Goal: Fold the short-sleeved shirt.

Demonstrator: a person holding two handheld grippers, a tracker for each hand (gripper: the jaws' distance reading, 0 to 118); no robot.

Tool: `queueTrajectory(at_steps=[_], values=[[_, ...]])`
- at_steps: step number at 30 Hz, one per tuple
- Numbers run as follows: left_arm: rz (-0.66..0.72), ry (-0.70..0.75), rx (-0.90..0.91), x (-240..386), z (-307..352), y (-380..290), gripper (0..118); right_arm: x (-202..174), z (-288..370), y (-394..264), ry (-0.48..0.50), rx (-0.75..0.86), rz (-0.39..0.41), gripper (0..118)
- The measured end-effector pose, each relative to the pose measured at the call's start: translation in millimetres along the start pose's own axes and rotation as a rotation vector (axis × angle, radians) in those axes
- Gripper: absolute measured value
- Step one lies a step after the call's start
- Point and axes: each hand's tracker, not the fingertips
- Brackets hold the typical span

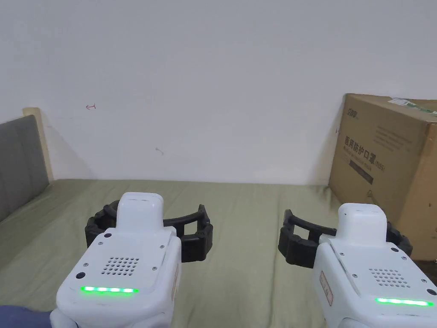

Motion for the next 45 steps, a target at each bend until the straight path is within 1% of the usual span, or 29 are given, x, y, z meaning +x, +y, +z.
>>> queueTrajectory(at_steps=[7,10,15,30,36,40,41,42,43,44,45], values=[[0.0,-0.002,-0.008,0,-1,-1,118,2,-2,-2,-0.004,-0.013,-0.012,118],[0.029,-0.019,-0.015,-1,-2,-1,118,2,-5,-2,-0.002,-0.024,-0.007,118],[0.019,-0.008,-0.012,-1,-3,-3,118,3,-6,-2,0.003,-0.024,-0.023,118],[0.05,-0.018,-0.033,-3,-8,-6,118,3,-8,-5,-0.008,-0.028,0.005,118],[0.102,-0.04,-0.04,-6,-9,-5,118,1,-8,-7,-0.011,-0.023,0.019,118],[0.071,-0.031,-0.059,-6,-12,-6,117,-1,-7,-8,-0.007,-0.008,0.024,118],[0.069,-0.043,-0.056,-6,-12,-7,115,-1,-7,-8,-0.005,-0.004,0.025,117],[0.067,-0.047,-0.051,-7,-11,-7,110,-1,-6,-9,-0.004,0.003,0.027,117],[0.061,-0.041,-0.044,-6,-9,-8,95,-1,-3,-10,0.0,0.02,0.032,113],[0.052,-0.02,-0.049,-5,-9,-7,75,-2,-1,-10,-0.003,0.038,0.035,106],[0.05,0.006,-0.065,-4,-11,-7,48,-3,1,-11,0.003,0.051,0.039,91]])
